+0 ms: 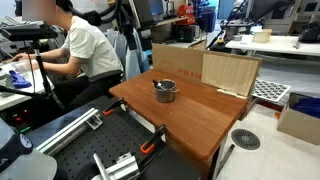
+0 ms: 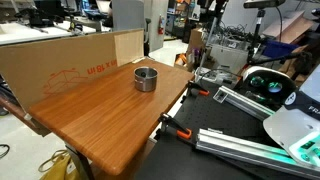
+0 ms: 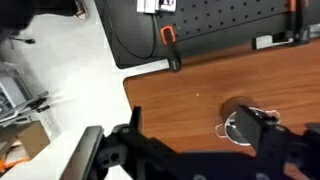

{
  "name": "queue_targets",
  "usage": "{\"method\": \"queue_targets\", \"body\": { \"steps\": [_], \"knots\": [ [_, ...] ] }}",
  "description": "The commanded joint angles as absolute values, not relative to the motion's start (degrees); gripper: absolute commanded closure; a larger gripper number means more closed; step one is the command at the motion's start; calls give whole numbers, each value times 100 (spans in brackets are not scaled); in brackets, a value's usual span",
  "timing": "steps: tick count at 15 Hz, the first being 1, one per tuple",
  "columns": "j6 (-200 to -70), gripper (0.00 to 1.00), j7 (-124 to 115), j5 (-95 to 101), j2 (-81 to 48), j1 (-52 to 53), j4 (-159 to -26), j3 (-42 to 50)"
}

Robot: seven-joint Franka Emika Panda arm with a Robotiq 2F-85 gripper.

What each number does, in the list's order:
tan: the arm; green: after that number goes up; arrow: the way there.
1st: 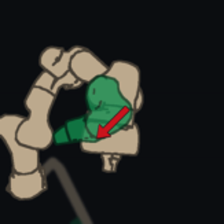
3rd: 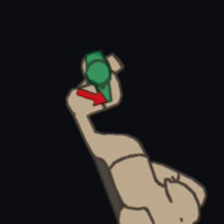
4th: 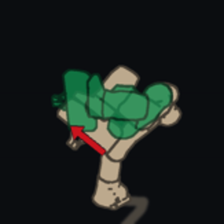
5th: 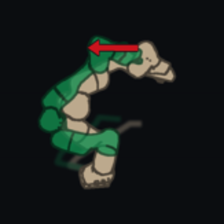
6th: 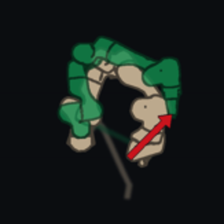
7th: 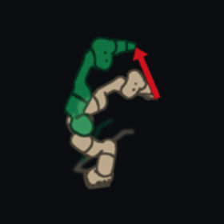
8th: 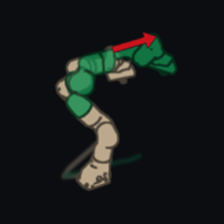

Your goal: Remove the marker from the pot and put it on the table

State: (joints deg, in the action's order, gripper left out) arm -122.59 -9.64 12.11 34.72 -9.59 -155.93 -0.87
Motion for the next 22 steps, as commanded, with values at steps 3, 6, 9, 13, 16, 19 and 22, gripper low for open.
{"method": "queue_targets", "body": {
  "steps": [3,6,9,13,16,19,22],
  "knots": [
    [-12236,0,-987,1238,3474,-910,-15576,-43],
    [-12236,0,-987,1238,3474,-910,-15576,-43],
    [-12236,0,-987,1238,3474,-910,-15576,-43],
    [-12236,0,-987,1238,3474,-910,-15576,-43],
    [-12236,0,-987,1238,3474,-910,-15576,-43],
    [-12222,0,-973,1101,3413,-860,-15553,2],
    [-12243,0,-684,535,3221,-650,-15492,263]
  ]
}}
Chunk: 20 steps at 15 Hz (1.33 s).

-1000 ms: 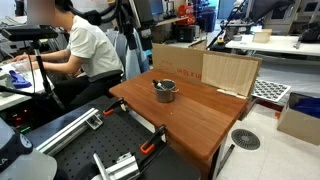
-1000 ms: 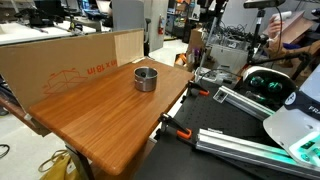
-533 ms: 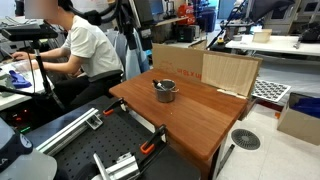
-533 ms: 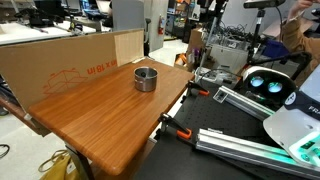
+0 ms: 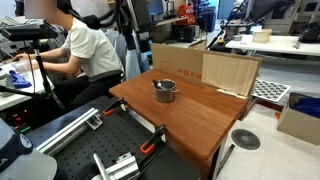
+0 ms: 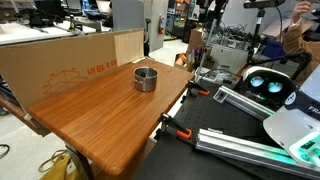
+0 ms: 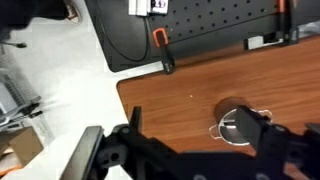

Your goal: Remove the marker from the pot and put it on the table

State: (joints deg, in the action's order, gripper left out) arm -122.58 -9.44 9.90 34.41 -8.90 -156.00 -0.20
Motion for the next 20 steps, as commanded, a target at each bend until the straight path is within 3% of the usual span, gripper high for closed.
{"method": "queue_targets", "body": {
  "steps": [1,11,20],
  "knots": [
    [-12205,0,-601,303,3129,-577,-15450,332],
    [-11562,0,-642,-2264,1037,-301,-13998,582],
    [-11026,0,-1274,-3183,-637,-523,-12660,555]
  ]
}}
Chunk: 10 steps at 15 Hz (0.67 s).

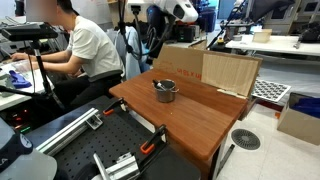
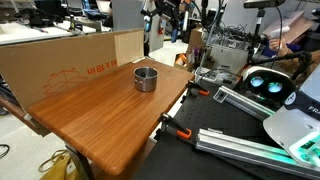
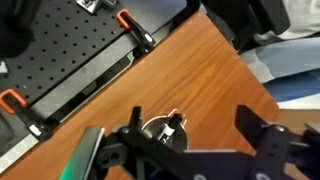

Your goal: Remove the marker from the pot and put it on the table

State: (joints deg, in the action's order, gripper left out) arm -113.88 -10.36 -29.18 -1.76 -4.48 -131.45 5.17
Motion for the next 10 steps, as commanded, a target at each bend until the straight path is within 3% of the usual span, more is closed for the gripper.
{"method": "queue_targets", "body": {
  "steps": [1,10],
  "knots": [
    [-11010,0,-1373,-3233,-788,-538,-12531,560],
    [-10979,0,-2054,-3274,-1827,-534,-11815,533]
  ]
}}
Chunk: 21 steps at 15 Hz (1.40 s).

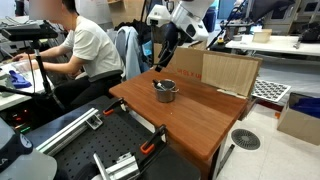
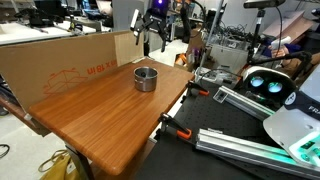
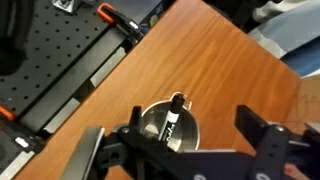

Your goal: Remove the marker from the pot and put it on the table

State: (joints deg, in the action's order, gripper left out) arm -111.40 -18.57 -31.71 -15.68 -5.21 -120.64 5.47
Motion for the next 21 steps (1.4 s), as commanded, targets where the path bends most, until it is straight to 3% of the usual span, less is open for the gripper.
{"method": "queue_targets", "body": {
  "steps": [1,17,18,19,21],
  "knots": [
    [-11058,0,-2078,-3234,-1885,-510,-11824,530],
    [-11808,0,-2765,-2981,-2770,-99,-11660,468],
    [-11821,25,-2793,-2953,-2804,-84,-11635,469],
    [-11815,26,-2813,-2924,-2832,-71,-11612,472],
    [-11787,42,-2854,-2899,-2877,-65,-11554,474]
  ]
}}
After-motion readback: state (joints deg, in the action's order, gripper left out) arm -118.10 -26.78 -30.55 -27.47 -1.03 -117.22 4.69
